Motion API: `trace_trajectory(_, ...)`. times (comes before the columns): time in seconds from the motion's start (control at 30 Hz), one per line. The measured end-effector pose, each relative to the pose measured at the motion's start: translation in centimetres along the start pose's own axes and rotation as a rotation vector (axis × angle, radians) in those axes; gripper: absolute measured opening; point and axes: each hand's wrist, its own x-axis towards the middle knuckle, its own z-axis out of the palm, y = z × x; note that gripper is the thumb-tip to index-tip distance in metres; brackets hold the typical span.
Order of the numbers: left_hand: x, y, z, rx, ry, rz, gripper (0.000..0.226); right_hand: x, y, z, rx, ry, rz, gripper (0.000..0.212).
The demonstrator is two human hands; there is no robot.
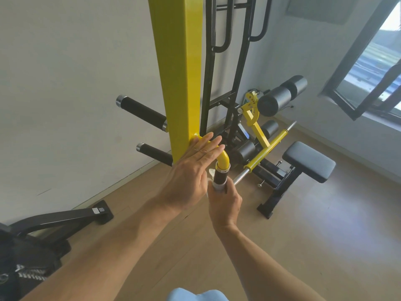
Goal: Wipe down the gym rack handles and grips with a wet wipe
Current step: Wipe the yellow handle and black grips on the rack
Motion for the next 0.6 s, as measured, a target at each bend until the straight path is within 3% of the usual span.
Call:
trace_trajectory(0.17, -0.2, 0.1, 0.1, -0.017, 0.018, -0.005, 0.061, 1.6, -3.5, -1.1, 0.146, 0.067, -0.212, 0.037)
trace_trajectory(0.3, -0.1, -0.2, 0.4, -0.003, 0.022, 0.002, 0.067, 0.4, 1.0, -0.8, -0.033, -0.145, -0.026, 0.017)
trace_trajectory(0.37, -0.1, -0.3, 0.4, 0.003, 0.017, 0.005, 0.066, -0.5, 2.8, -1.2, -0.115, -0.258, 0.043, 0.021)
trace_trajectory(0.5, -0.2, -0.2, 0.6, -0.004, 0.04, -0.002, 0.066, 0.4, 0.3, -2.6, 0.001, -0.147, -0.071, 0.027)
trace_trajectory(0.6, -0.2, 0.4, 1.0, -0.011, 0.084, -0.023, 0.065, 0.9, -0.6, -3.2, 0.09, -0.134, -0.061, 0.012)
